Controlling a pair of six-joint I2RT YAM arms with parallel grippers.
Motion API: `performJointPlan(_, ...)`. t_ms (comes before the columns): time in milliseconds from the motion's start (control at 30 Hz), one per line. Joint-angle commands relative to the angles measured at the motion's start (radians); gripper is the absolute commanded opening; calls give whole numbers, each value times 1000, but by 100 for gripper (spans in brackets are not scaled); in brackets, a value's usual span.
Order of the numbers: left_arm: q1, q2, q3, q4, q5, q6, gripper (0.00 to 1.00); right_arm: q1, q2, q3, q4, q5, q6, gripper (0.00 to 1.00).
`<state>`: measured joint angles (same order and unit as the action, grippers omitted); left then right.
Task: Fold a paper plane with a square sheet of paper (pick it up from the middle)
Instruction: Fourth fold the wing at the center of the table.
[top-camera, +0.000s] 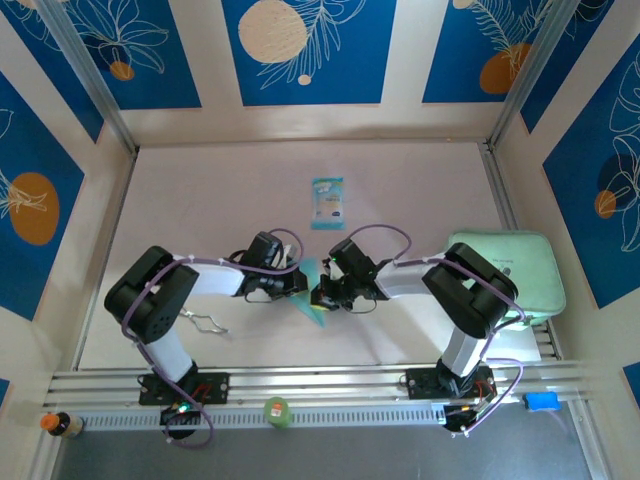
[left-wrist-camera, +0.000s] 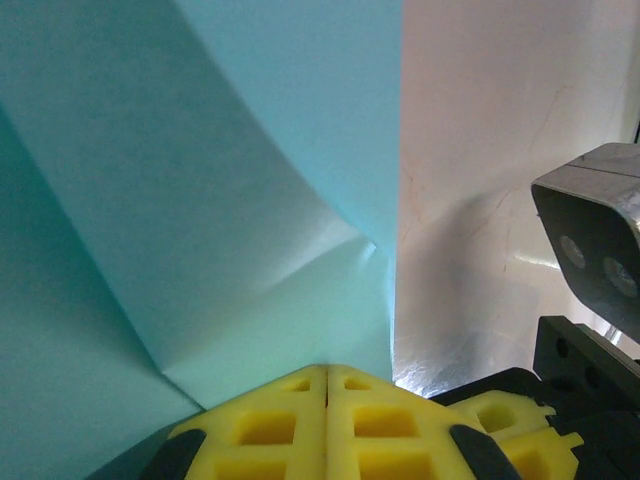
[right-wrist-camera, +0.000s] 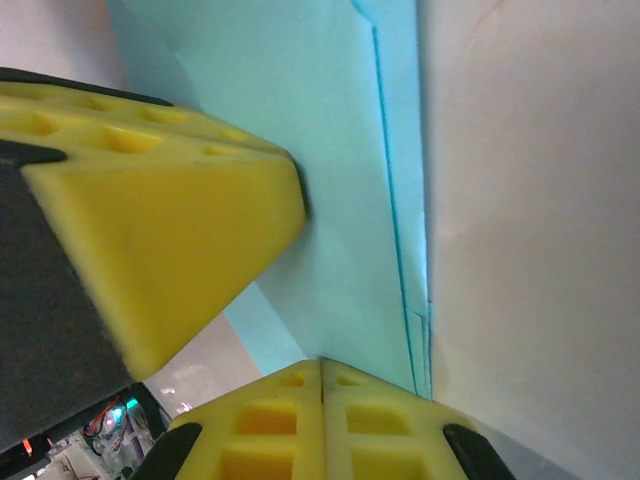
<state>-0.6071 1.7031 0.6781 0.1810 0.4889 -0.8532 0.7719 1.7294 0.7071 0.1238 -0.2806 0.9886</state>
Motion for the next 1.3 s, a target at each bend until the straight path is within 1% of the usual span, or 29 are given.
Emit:
performJointPlan(0,4,-30,15,-123,-53,40,2,9,33,-78,-119,25,16,0)
performJointPlan(67,1,-63,26,-138,-50,45,4,6,29,-84,-117,27,10,0)
performJointPlan(200,1,-101,35,-162,-38,57,4,-6,26,-81,-117,21,2,0)
performJointPlan(400,-4,-50,39,-86,49,47,3,-9,30,-77,-112,16,1,0)
performJointPlan(467,-6,-32,42,-65,59,46,3,-9,32,-78,-111,14,4,0)
performJointPlan(700,5,41,55,-108,-18,78,0,-8,39,-87,-105,5,4,0)
performJointPlan(800,31,53,50,-94,-27,76,0,-7,44,-91,-110,0,-1,0)
performJointPlan(933,69,72,79,-118,-26,105,0,-5,50,-94,-122,4,-9,0)
performJointPlan(1267,173,107,120,-99,25,141,0,-7,50,-93,-130,-3,-19,0)
